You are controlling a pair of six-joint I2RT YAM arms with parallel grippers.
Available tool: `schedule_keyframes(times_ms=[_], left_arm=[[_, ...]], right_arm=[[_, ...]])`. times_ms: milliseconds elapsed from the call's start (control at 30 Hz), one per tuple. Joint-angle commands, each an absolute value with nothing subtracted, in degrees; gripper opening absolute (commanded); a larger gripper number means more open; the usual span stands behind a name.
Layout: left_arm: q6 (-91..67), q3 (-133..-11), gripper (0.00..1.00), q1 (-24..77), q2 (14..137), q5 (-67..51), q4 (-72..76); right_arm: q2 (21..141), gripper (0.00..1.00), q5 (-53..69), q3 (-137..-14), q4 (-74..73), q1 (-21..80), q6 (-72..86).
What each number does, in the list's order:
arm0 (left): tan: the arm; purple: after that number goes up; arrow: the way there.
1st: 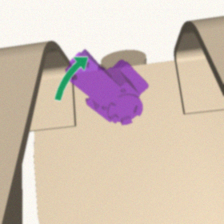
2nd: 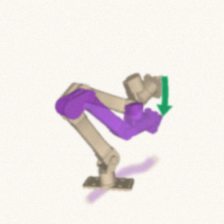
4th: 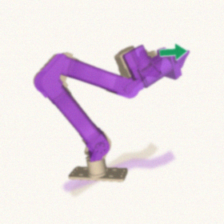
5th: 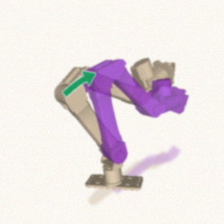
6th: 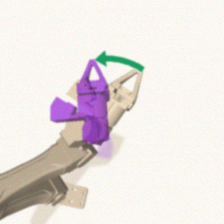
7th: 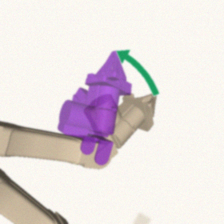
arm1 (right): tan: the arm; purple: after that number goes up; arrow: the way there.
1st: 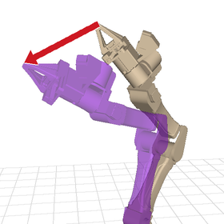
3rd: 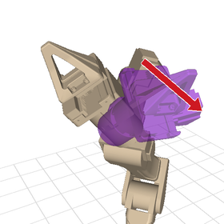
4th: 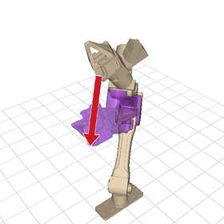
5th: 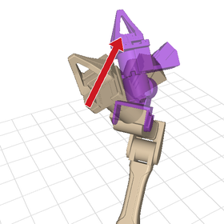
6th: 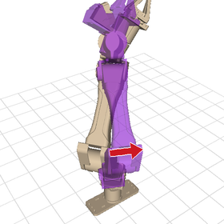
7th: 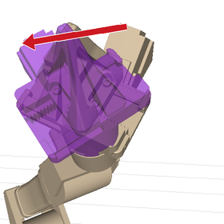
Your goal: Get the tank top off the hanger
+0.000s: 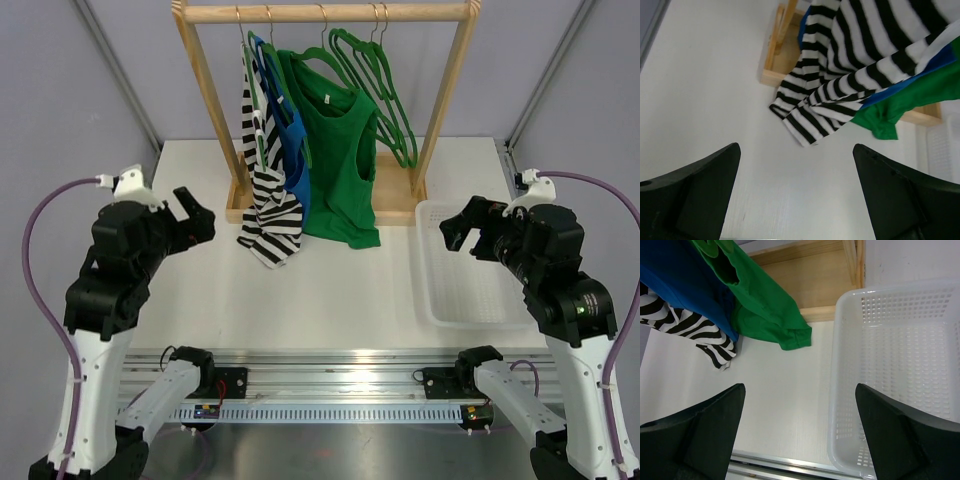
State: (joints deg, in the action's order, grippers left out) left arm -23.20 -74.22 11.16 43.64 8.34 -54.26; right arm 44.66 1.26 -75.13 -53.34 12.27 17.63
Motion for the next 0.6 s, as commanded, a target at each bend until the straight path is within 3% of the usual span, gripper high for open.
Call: schedule_keyframes(times_ms=[0,367,567], left_arm=[[-24.8,-80.0,0.99,11.4,50.2,-2.0,-49.0],[-21.5,-113.7,0.99,18.3,71.1,-0.3,-50.1],[-17.5,-117.9,0.99,21.0,79.2,7.8,-41.6]], right_arm=[[43.9,0.99,1.3,-74.8,-50.5,12.7,19.0],[42.1,0.99,4.6,-73.0,-51.6,12.7,17.6],[40.7,0.99,9.1,-72.3,-51.5,12.6,17.8]])
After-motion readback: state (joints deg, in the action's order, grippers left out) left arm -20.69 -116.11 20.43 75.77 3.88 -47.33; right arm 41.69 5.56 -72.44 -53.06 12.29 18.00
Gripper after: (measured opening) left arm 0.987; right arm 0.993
